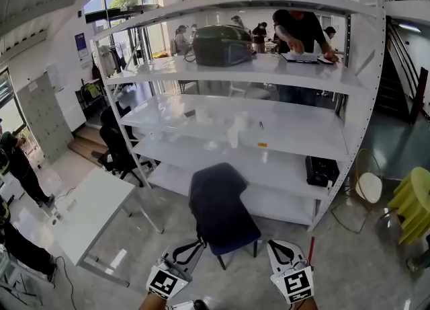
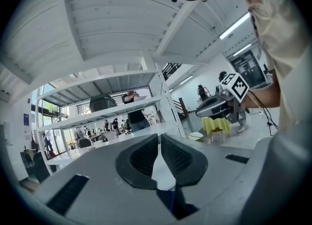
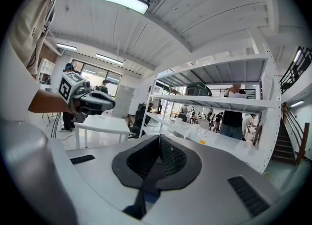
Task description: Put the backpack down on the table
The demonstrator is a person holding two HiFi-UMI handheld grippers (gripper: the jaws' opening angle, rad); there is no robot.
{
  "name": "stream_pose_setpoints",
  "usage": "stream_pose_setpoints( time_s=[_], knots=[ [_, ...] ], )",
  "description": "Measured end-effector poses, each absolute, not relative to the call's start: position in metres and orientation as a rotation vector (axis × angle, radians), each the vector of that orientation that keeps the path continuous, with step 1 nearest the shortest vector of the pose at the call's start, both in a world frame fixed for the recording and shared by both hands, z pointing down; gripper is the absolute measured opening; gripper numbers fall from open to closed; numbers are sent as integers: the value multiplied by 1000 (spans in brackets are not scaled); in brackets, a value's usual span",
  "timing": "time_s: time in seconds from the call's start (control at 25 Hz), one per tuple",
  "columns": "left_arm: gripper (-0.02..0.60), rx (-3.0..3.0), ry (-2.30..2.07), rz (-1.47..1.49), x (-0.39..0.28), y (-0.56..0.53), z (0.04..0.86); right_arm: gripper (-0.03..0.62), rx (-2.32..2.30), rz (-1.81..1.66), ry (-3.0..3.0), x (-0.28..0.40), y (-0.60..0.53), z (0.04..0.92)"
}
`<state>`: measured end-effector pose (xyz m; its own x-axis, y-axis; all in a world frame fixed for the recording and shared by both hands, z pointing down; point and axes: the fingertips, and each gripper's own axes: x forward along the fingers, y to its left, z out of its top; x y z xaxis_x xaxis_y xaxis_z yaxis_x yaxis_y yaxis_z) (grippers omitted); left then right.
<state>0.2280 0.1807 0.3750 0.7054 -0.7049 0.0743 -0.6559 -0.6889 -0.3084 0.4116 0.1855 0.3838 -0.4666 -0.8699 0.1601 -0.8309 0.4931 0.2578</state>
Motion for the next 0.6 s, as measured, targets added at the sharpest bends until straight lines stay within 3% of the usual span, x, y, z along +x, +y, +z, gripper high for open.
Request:
stream_pose_setpoints(
  time_s=[0.6],
  knots=[
    [32, -2696, 1132, -234, 183, 105, 387, 25, 1440, -183, -2441, 374, 112, 393]
  ],
)
